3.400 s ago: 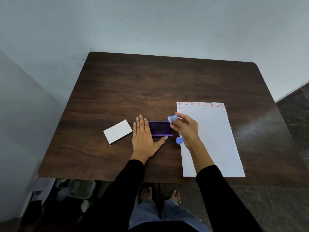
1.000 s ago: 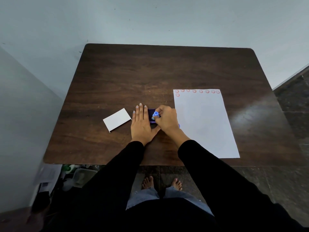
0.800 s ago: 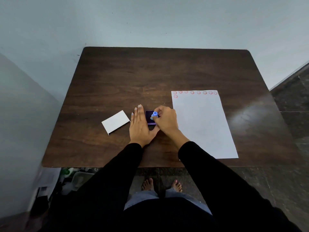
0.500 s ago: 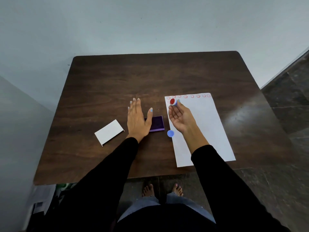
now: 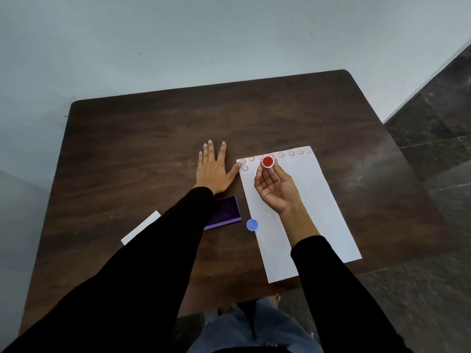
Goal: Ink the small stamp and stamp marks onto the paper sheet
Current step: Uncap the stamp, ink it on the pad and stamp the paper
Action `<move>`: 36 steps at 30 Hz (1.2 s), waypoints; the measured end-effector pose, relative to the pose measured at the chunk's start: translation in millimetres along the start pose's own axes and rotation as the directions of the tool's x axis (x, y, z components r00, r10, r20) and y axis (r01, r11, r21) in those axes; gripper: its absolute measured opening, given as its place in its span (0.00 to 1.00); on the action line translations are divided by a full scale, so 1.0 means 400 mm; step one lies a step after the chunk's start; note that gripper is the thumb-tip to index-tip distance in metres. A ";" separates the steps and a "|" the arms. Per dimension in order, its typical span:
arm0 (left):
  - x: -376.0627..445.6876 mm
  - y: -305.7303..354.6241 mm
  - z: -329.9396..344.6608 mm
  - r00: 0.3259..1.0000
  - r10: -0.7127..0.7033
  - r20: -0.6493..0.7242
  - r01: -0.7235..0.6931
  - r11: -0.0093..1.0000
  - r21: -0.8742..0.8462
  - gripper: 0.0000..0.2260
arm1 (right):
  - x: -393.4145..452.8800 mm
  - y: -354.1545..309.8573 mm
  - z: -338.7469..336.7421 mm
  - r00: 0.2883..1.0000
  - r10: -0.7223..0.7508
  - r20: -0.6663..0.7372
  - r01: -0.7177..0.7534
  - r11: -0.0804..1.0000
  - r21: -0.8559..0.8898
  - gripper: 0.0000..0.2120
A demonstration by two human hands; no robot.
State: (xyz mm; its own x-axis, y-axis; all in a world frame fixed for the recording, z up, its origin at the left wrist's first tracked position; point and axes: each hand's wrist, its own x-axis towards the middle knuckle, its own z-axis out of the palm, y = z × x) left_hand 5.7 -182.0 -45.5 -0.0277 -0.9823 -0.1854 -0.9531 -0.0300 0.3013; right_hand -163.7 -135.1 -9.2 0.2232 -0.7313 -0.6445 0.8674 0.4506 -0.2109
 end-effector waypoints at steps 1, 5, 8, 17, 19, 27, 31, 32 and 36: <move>0.005 0.000 0.003 1.000 0.007 -0.006 -0.007 1.000 0.012 0.35 | 0.005 -0.003 0.001 1.000 -0.007 -0.018 0.006 1.000 -0.027 0.14; 0.025 -0.006 0.010 0.999 0.021 -0.038 -0.019 0.998 0.059 0.36 | 0.019 -0.018 0.007 0.991 -0.111 -0.080 0.093 0.975 -0.200 0.12; 0.036 -0.007 0.024 0.999 0.009 -0.053 -0.004 0.995 0.100 0.37 | 0.036 -0.018 0.011 0.947 -0.282 -0.152 0.210 0.904 -0.372 0.08; 0.038 -0.014 0.050 0.989 0.005 -0.147 0.012 0.993 0.117 0.37 | 0.107 0.031 0.009 0.583 -0.807 0.099 0.444 0.214 -0.870 0.12; 0.037 -0.014 0.051 0.988 0.005 -0.157 0.012 0.994 0.108 0.36 | 0.118 0.040 0.001 0.546 -0.822 0.163 0.442 0.117 -0.890 0.13; 0.035 -0.012 0.053 0.982 0.004 -0.191 0.011 0.997 0.078 0.35 | 0.126 0.055 -0.027 0.493 -0.789 0.367 0.432 -0.144 -0.890 0.15; 0.033 -0.011 0.052 0.980 0.008 -0.200 0.007 0.997 0.073 0.35 | 0.122 0.056 -0.023 0.511 -0.764 0.395 0.406 -0.191 -0.894 0.15; 0.032 -0.011 0.052 0.979 0.010 -0.203 0.005 0.997 0.072 0.35 | 0.122 0.056 -0.022 0.521 -0.756 0.396 0.398 -0.195 -0.896 0.16; 0.033 -0.011 0.049 0.981 0.008 -0.196 0.008 0.997 0.077 0.34 | 0.120 0.055 -0.020 0.525 -0.739 0.422 0.400 -0.224 -0.889 0.15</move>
State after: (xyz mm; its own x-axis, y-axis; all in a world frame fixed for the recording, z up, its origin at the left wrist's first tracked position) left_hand 3.6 -191.1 -67.7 0.0247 -0.9997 0.0040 -0.9735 -0.0232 0.2273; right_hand -137.4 -156.2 -50.8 -0.3356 -0.9333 0.1277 -0.4998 0.0615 -0.8640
